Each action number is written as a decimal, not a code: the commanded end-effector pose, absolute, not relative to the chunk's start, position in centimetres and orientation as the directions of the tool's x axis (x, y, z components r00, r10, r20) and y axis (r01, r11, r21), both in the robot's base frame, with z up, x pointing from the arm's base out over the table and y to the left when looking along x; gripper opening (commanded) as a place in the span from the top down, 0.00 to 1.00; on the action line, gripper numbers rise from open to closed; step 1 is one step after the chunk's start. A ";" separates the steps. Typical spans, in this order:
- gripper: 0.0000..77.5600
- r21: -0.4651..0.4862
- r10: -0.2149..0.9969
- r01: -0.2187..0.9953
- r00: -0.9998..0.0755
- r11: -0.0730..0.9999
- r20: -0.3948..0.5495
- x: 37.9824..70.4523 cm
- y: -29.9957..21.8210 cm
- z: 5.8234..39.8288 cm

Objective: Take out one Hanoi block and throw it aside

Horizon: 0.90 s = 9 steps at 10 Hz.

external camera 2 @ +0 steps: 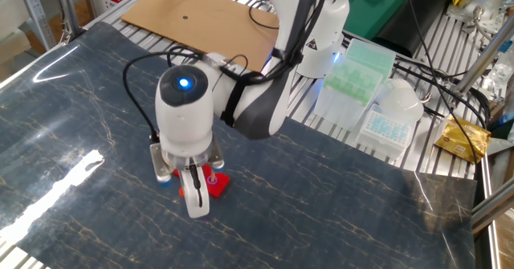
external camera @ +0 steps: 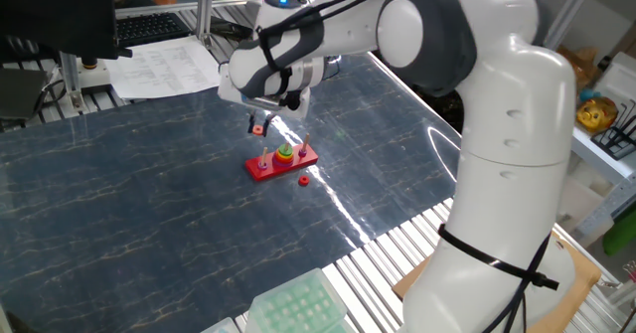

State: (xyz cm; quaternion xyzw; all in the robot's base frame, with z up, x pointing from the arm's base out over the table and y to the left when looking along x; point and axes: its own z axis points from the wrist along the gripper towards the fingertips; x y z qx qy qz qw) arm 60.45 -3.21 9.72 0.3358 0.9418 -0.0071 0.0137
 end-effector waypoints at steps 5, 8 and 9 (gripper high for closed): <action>0.00 -0.010 0.611 0.611 -0.791 0.791 -0.034 60.3 -3.3 8.4; 0.00 -0.010 0.611 0.611 -0.791 0.791 -0.034 60.3 -3.3 8.4; 0.00 -0.010 0.611 0.611 -0.791 0.791 -0.034 60.3 -3.3 8.4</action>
